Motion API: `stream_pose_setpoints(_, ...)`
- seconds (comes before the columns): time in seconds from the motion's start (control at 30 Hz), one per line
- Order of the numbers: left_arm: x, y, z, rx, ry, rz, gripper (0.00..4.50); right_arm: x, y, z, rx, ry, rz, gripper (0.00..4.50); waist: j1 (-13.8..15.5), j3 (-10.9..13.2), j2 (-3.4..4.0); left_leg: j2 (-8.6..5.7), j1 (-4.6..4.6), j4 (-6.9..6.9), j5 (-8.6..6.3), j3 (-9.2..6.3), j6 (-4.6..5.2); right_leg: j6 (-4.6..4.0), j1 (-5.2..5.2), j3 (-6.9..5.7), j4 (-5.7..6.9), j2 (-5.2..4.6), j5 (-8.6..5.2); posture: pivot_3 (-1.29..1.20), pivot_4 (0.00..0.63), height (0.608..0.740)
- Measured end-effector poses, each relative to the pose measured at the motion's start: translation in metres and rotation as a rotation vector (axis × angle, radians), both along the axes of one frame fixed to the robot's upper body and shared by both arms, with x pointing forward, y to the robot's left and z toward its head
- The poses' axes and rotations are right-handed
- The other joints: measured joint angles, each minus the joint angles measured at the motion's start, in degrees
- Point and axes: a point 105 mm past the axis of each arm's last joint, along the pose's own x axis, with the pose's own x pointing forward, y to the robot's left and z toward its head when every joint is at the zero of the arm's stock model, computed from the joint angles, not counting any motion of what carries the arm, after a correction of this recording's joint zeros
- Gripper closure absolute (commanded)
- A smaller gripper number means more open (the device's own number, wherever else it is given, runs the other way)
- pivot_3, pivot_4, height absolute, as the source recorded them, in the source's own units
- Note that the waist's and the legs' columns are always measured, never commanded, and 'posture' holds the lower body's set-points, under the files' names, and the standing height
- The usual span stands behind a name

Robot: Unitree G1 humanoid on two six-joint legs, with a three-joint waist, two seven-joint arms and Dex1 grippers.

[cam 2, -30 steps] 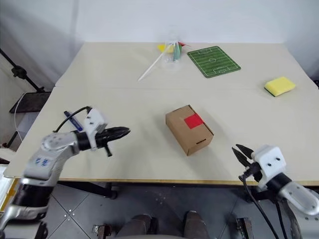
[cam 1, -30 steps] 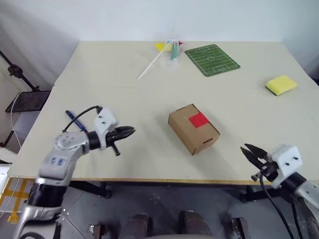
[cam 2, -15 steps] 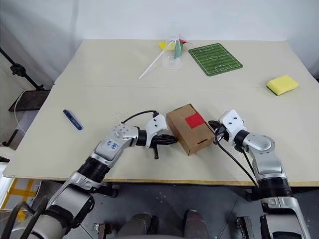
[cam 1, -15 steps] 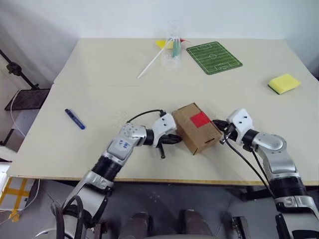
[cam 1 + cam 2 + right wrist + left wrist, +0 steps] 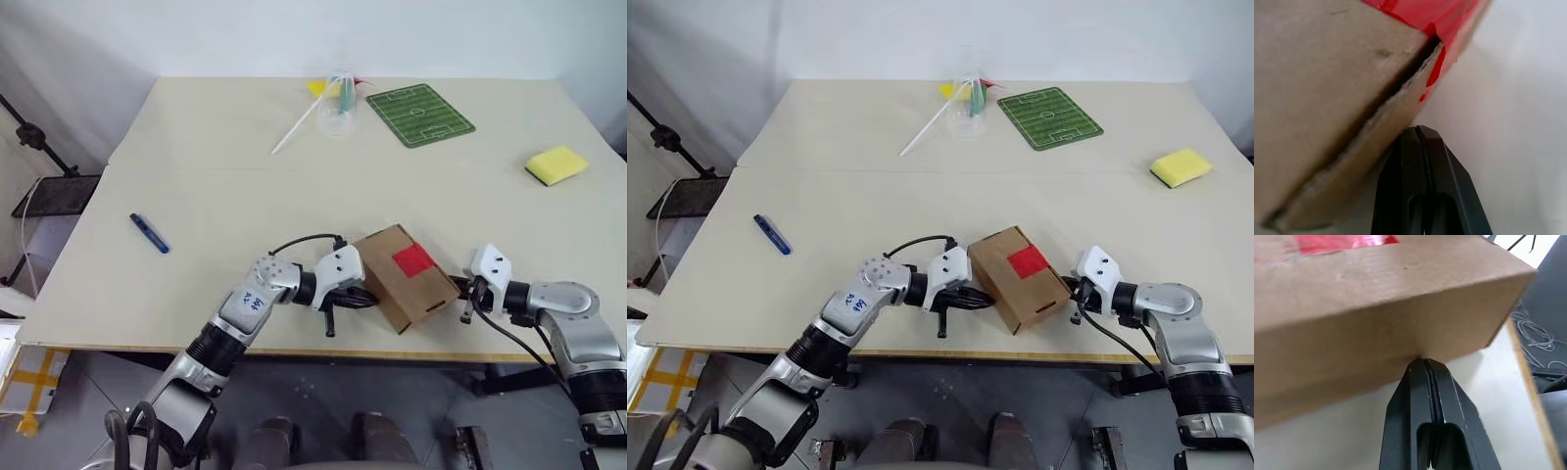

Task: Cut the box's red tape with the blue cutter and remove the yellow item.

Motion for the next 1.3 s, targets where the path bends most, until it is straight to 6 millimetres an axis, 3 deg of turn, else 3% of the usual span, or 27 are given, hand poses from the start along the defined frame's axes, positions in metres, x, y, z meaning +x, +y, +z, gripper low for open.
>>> stream_pose_setpoints(0.23,0.004,0.008,-0.01,0.065,-0.061,0.033,4.5,0.013,-0.001,0.008,-0.008,-0.054,-0.028,4.49,-0.06,0.0,0.0,0.05,0.01,0.01,0.03,0.08,-0.05,0.0,-0.05,0.14,0.03,0.01,0.0,0.0,0.15,0.74)
stream_pose_setpoints(0.3,0.009,0.013,-0.01,0.053,-0.061,0.087,4.11,0.009,0.002,0.005,0.012,-0.005,-0.002,4.5,0.08,0.0,0.0,0.03,0.0,0.02,0.02,0.07,-0.05,0.0,-0.05,0.15,0.04,-0.01,0.0,0.0,0.15,0.74)
stream_pose_setpoints(0.37,0.015,0.031,-0.006,0.026,-0.051,0.183,3.65,0.004,0.001,0.003,0.014,0.02,0.014,4.14,0.01,0.0,0.0,0.04,-0.03,0.0,0.02,0.07,-0.04,0.0,-0.06,0.21,0.06,-0.14,0.0,0.0,0.15,0.74)
stream_pose_setpoints(0.47,0.004,0.084,-0.001,0.011,-0.044,0.27,2.7,-0.006,-0.024,0.016,0.048,0.013,-0.027,3.26,-0.35,0.04,0.11,0.11,-0.03,-0.18,0.01,0.07,-0.06,0.0,-0.12,0.29,0.06,-0.25,0.0,0.0,0.15,0.74)
stream_pose_setpoints(0.57,-0.019,0.13,0.003,-0.053,-0.143,0.36,1.75,-0.019,-0.045,0.049,0.134,-0.04,-0.058,2.18,-0.43,0.09,0.27,0.1,0.05,-0.27,0.0,0.04,-0.07,-0.02,-0.04,0.27,-0.18,-0.34,-0.01,0.0,0.15,0.74)
stream_pose_setpoints(0.63,-0.023,0.155,0.008,-0.095,-0.246,0.469,1.17,-0.026,-0.045,0.062,0.156,-0.041,-0.039,1.52,-0.07,0.1,0.25,0.12,0.05,-0.17,0.0,0.03,-0.08,-0.02,0.06,0.26,-0.31,-0.34,-0.01,0.0,0.15,0.74)
stream_pose_setpoints(0.73,-0.025,0.214,0.013,-0.089,-0.33,0.739,0.33,-0.032,-0.039,0.079,0.197,-0.06,-0.018,0.59,0.04,0.1,0.25,0.12,0.08,-0.13,0.0,0.03,-0.08,-0.03,0.11,0.28,-0.29,-0.35,-0.01,0.0,0.15,0.74)
stream_pose_setpoints(0.8,-0.042,0.267,0.006,-0.055,-0.341,0.98,0.0,-0.044,-0.023,0.086,0.213,-0.097,0.037,0.02,0.06,0.09,0.24,0.13,0.1,-0.27,-0.03,0.03,-0.05,-0.03,0.07,0.29,-0.27,-0.36,-0.01,0.0,0.15,0.74)
stream_pose_setpoints(0.83,-0.055,0.299,-0.003,-0.02,-0.32,1.121,0.0,-0.052,-0.01,0.086,0.233,-0.115,0.088,0.02,-0.05,0.09,0.21,0.14,0.21,-0.45,-0.06,0.04,-0.05,-0.03,0.09,0.29,-0.3,-0.35,-0.01,0.0,0.15,0.74)
stream_pose_setpoints(1.03,-0.105,0.371,-0.011,-0.035,-0.31,1.532,0.0,-0.084,0.046,0.078,0.432,-0.107,0.212,0.02,0.67,0.15,0.01,0.05,0.22,-0.4,-0.16,0.0,0.09,-0.03,0.22,0.28,-0.35,-0.47,-0.01,0.0,0.15,0.74)
stream_pose_setpoints(1.1,-0.114,0.381,-0.013,-0.071,-0.286,1.621,0.0,-0.087,0.058,0.082,0.481,-0.151,0.241,0.02,0.69,0.18,-0.05,-0.01,0.33,-0.38,-0.2,0.01,0.14,-0.02,0.42,0.27,-0.46,-0.51,-0.01,0.0,0.15,0.74)
stream_pose_setpoints(1.17,-0.11,0.375,-0.012,-0.139,-0.254,1.646,0.0,-0.084,0.058,0.085,0.467,-0.201,0.221,0.02,1.09,0.19,-0.08,-0.04,0.4,-0.36,-0.23,0.0,0.17,-0.03,0.57,0.26,-0.56,-0.55,-0.01,0.0,0.15,0.74)
stream_pose_setpoints(1.3,-0.071,0.332,0.009,-0.34,-0.243,1.586,0.0,-0.083,0.056,0.09,0.422,-0.255,0.218,0.02,1.9,0.17,-0.14,-0.07,0.4,-0.19,-0.23,-0.22,0.14,-0.02,0.73,0.21,-0.58,-0.52,-0.01,0.0,0.15,0.74)
